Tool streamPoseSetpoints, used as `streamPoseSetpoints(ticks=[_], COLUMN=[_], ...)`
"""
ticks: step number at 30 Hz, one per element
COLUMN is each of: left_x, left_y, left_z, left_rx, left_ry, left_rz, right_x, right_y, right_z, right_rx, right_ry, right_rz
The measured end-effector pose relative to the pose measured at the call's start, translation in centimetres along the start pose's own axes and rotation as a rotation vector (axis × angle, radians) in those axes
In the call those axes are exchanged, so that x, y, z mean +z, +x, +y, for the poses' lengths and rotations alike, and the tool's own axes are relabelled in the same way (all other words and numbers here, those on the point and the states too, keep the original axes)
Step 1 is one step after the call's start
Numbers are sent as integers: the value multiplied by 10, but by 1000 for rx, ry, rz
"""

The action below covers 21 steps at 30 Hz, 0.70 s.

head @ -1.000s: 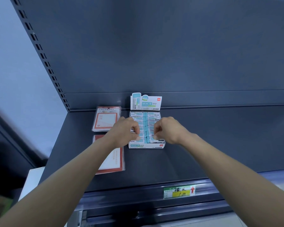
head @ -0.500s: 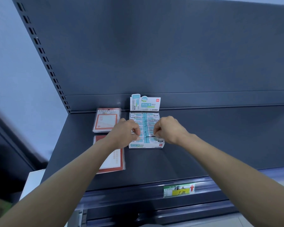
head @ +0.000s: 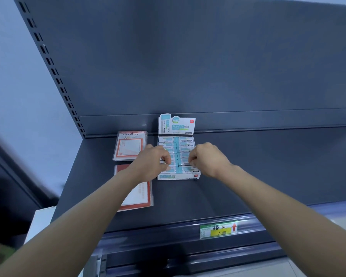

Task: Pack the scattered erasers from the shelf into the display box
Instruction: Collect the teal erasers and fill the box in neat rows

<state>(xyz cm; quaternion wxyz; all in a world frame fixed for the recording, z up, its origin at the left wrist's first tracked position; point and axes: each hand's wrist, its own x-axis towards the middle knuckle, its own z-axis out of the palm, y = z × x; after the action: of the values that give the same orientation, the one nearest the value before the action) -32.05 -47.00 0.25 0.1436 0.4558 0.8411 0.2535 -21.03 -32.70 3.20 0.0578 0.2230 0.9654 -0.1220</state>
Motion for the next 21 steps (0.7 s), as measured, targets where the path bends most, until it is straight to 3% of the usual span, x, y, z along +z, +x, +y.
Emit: streamPoseSetpoints(ticks=[5, 7, 11, 21], left_x=[1, 0, 4, 3], left_y=[3, 4, 5, 7], left_z=[-3, -5, -12, -10], left_rx=[23, 24, -1, -22], left_ry=[27, 76, 92, 86], left_rz=[124, 97, 5, -29], right_x=[-6, -3, 4, 9], right_y=[3, 0, -2, 3], right_z=[5, 3, 3, 6], right_rx=[-41, -82, -111, -116], right_ry=[71, 45, 34, 61], right_rz=[-65, -119, -69, -29])
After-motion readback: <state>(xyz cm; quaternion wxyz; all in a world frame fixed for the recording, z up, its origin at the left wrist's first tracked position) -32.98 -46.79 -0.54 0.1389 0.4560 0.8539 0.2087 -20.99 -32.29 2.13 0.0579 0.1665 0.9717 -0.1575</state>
